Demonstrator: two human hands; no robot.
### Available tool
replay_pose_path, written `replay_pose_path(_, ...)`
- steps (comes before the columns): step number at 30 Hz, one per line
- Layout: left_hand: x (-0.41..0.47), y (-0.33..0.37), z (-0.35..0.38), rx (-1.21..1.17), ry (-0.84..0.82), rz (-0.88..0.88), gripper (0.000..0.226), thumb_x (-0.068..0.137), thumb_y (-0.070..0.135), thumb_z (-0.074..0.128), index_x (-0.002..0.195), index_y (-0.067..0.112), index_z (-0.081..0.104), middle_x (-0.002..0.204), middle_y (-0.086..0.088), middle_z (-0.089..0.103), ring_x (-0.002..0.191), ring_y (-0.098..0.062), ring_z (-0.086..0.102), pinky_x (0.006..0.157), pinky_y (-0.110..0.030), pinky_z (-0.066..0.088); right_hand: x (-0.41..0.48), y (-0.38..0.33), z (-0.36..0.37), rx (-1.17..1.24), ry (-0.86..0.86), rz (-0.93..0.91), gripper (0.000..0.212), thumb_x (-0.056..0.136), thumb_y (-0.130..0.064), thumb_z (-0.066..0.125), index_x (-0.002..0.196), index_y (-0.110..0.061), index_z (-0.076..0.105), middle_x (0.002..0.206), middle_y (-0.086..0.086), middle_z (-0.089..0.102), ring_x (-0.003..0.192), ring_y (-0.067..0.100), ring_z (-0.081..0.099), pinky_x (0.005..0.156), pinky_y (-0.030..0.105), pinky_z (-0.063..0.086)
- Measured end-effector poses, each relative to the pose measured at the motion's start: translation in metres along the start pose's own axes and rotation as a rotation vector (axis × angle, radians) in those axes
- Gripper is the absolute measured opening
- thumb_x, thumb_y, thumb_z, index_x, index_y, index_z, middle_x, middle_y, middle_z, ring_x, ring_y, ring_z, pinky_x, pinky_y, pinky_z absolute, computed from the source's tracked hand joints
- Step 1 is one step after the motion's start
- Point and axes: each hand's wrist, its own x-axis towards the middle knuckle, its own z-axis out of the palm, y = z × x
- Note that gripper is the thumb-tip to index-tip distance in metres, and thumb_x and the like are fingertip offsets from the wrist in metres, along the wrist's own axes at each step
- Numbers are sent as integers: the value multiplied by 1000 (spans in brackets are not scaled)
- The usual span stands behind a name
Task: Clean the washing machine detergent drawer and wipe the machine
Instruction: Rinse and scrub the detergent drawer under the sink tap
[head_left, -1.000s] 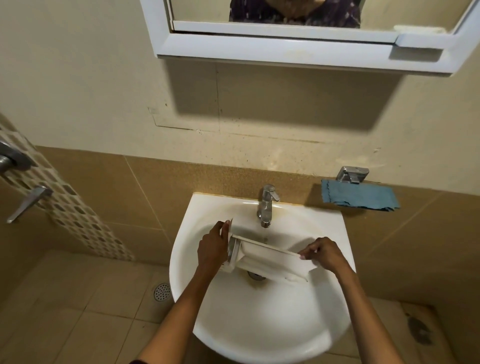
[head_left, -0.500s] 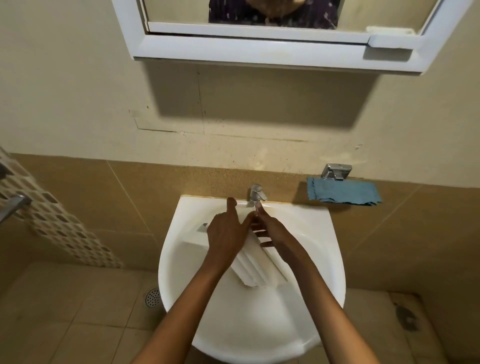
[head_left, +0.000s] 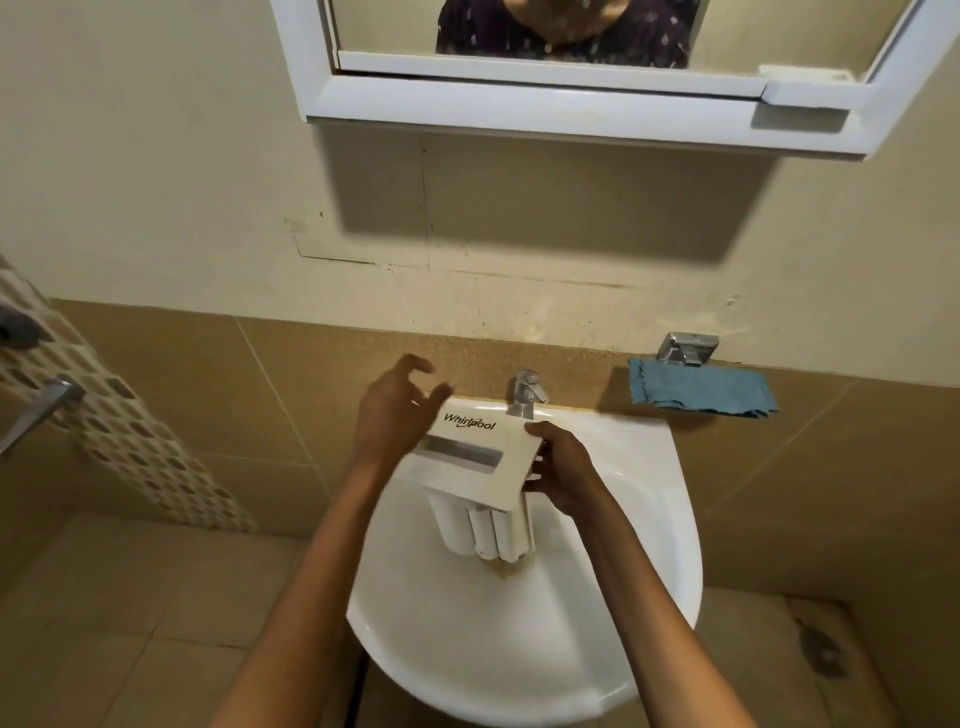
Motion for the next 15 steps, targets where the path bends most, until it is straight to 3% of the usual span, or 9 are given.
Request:
replay_pose_path(2,12,-22,-7,114,53,-134,52,83,48,63,118,11,55,104,-14,63,98,-27,60,83,-32,45,3,2,0,-22,-9,-6,18,94,-19,41,84,-12,53,76,5,50,61,17,46,51,28,37)
replay_pose_path(4,19,-42,-9,209,-133,-302,65,81,57,59,121,6,51,116,-16,58,105,-31,57,83,-35,46,9,3,0,-39,-12,-9,19,94,-21,40,83,-12,54,75,5,49,59,17,44,48,26,36)
replay_pose_path(7,13,-55,-8,30,-411,-430,63,80,62,57,109,5,57,105,-10,56,79,-20,58,51,-24,49,20,4,-2,-22,-18,-12,20,93,-24,41,88,-12,56,82,8,55,66,21,51,51,24,40)
replay_pose_path(9,8,-58,-5,-128,-404,-454,55,83,56,58,112,10,56,98,-4,53,70,-13,51,40,-18,42,28,5,-3,44,-22,-14,24,93,-28,42,95,-12,59,88,11,60,78,26,54,65,30,41)
replay_pose_path(11,4,-58,-2,-216,-343,-436,45,85,50,59,106,11,60,84,-2,52,63,-12,47,41,-18,38,35,7,-3,99,21,-27,36,96,-36,39,99,-10,63,87,12,65,80,28,57,73,35,40)
replay_pose_path(13,-2,-56,3,-295,-292,-428,32,86,45,60,91,14,61,75,0,52,61,-12,46,44,-20,36,41,9,-6,195,98,-22,49,98,-44,35,92,-6,66,70,8,63,66,22,54,64,30,38)
replay_pose_path(15,-9,-55,8,-374,-228,-425,24,86,41,62,79,18,58,69,1,52,58,-12,46,43,-20,34,43,14,-10,221,300,-16,41,99,-34,36,75,-8,57,60,3,54,55,17,46,52,25,34)
